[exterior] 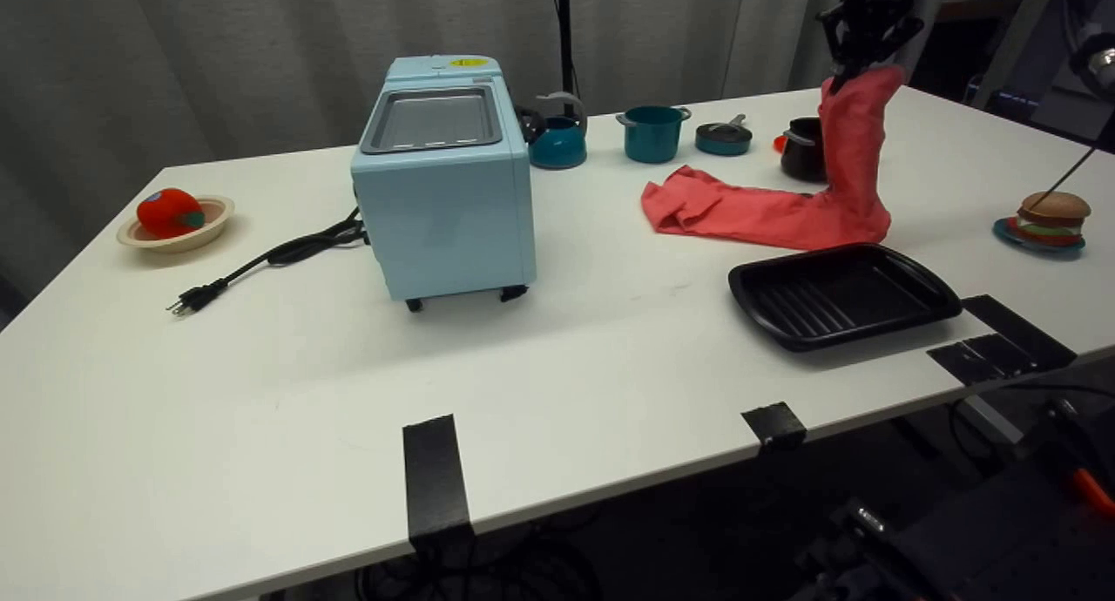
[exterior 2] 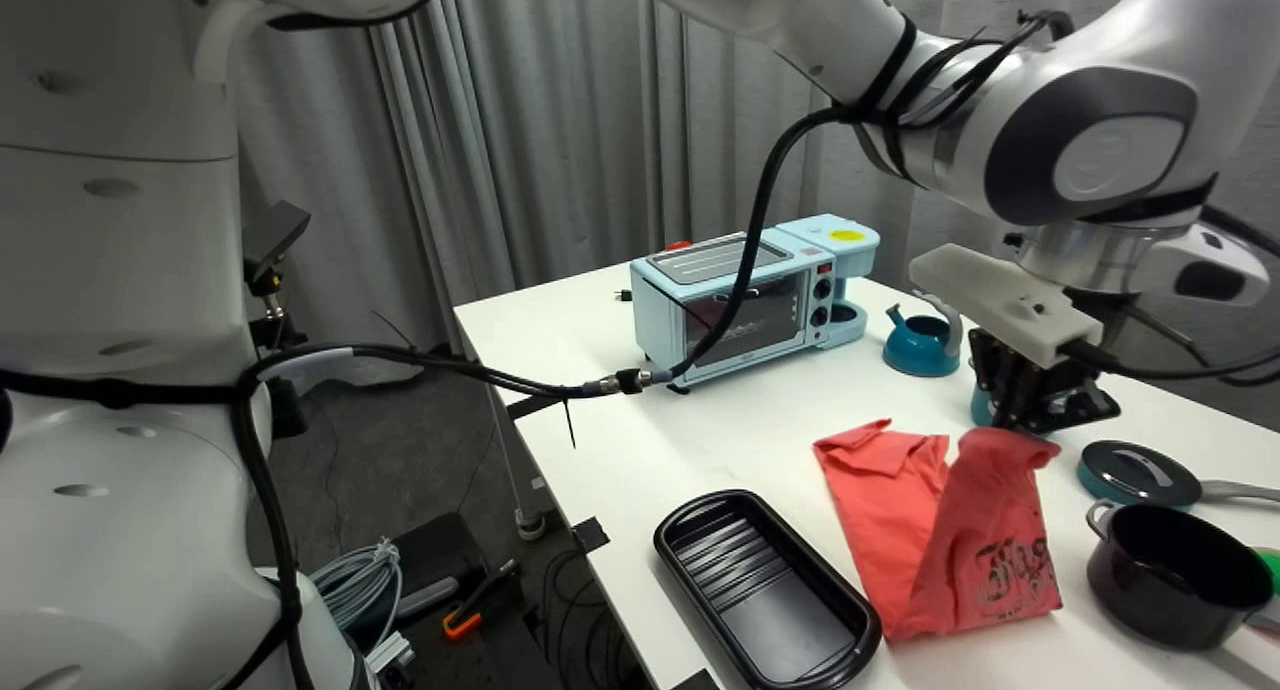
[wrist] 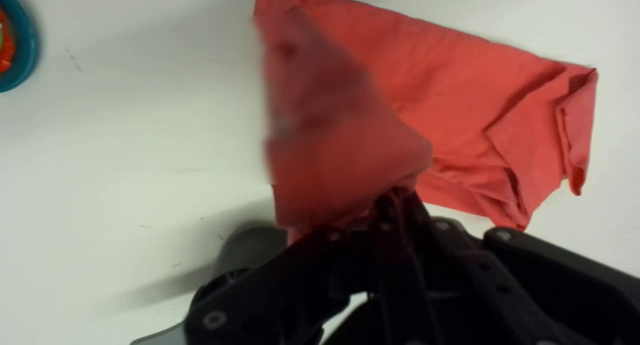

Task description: Fold the orange shirt once

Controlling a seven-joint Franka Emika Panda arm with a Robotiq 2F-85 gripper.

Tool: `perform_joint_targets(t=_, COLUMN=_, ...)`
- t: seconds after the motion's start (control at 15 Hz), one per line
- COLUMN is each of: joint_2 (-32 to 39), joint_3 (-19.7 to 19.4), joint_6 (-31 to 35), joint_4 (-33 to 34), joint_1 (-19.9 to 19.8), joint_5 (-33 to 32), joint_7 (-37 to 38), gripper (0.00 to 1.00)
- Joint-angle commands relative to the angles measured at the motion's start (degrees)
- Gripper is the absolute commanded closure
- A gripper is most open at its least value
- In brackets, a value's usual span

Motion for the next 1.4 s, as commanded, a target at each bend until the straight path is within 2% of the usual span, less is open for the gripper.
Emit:
perform_joint_targets(t=0.0, joint_2=-0.33, joint_3=1.68, joint_6=1.34, joint_4=0.36, joint_1=2.47, joint_5=2.79, joint_7=1.81, gripper=0.98)
perform_joint_targets(t=0.47, joint_2=2.18, joint_3=5.04, joint_6=9.00, joint_4=1.52, joint_1=6.65, joint_5=5.04, joint_7=4.75, gripper=0.98)
perform_joint_targets(t=0.53, joint_2=2.45, joint_3=5.35, joint_6=10.19, joint_4=1.39, joint_1=7.10, joint_5=5.06, joint_7=5.03, gripper=0.68)
perform_joint_targets(t=0.67, joint_2=2.85, joint_3=5.64, joint_6=11.80, joint_4=1.41, joint_1=7.56, joint_5=4.78, joint_7=5.27, gripper=0.59)
perform_joint_targets(t=0.87, joint_2=2.12, joint_3=5.68, joint_6=14.61, joint_4=-0.34, joint_1=8.21, joint_5=4.11, joint_7=5.10, gripper=0.35)
perform_joint_targets(t=1.2, joint_2=0.09, joint_3=5.80, joint_6=17.47, joint_4=-3.34, joint_1=8.14, joint_5=4.33, joint_7=4.33, gripper=0.01)
perform_joint_targets(t=1.33, joint_2=-1.01, joint_3=5.81, joint_6=18.00, joint_4=-4.83, joint_1=8.01, joint_5=4.38, joint_7=3.93, gripper=0.00)
